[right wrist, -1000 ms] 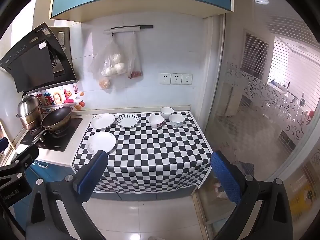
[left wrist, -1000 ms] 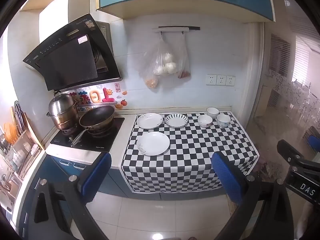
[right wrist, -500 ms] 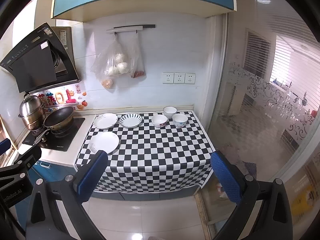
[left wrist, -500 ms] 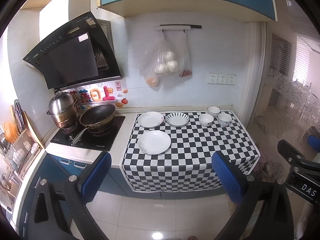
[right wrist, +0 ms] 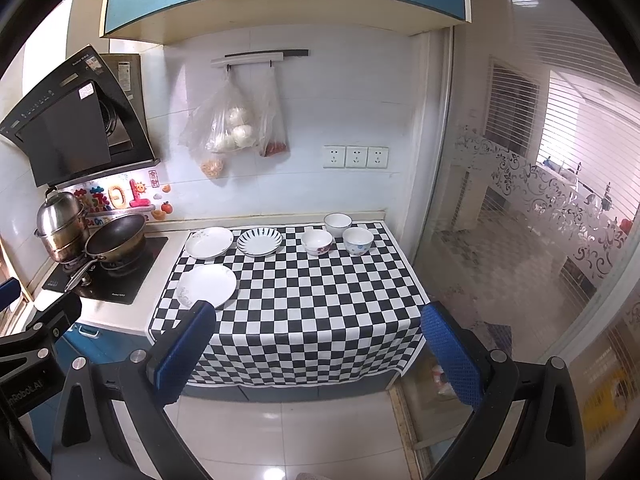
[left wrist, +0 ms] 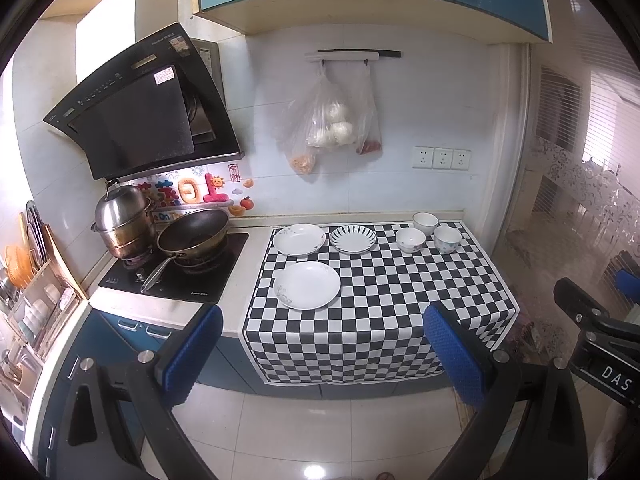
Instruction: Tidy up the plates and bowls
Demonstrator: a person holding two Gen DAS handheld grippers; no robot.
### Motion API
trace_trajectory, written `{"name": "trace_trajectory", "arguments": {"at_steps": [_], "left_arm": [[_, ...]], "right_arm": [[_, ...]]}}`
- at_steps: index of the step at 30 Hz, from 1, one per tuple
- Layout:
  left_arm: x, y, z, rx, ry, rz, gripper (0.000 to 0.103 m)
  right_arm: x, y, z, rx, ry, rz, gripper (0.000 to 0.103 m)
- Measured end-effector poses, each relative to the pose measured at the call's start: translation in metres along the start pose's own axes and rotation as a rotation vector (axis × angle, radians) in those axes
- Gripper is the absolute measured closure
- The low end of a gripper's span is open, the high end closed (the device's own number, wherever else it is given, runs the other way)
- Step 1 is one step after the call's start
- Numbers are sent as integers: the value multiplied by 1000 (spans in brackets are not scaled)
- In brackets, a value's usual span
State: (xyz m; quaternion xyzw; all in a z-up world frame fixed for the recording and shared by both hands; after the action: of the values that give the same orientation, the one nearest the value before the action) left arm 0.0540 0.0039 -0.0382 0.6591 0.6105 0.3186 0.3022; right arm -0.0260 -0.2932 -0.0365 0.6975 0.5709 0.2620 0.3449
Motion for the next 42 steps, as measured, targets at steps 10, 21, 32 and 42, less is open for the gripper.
{"name": "trace_trajectory", "arguments": {"at_steps": [10,21,32,42], "left_arm": [[-2,1,-2,-5,-1,3,0],[0,2,-2,-6,0,2,0],[3,1,-1,-8,-3,-2,0],[9,3,4,-4,0,-7,0]], "right_arm": [[-1,-3,1,1,-5,8,0],[0,-3,1,-8,-6,17,0],[2,-4,6,1,-11,7,0],[3,-3,11,4,-17,-4,0]]}}
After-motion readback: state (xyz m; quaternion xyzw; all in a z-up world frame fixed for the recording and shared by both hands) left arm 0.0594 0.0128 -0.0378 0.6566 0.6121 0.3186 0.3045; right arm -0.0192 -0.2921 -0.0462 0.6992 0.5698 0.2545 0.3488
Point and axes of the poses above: each gripper's, at about its wrist camera, not at the fingertips, and z roughly the way its jaws point, x to its left, y to its top, the point moved 6 cm from there along z, roughly the way its jaws point, and after that the axes turned 3 degrees about x, right-handed, at the moved point
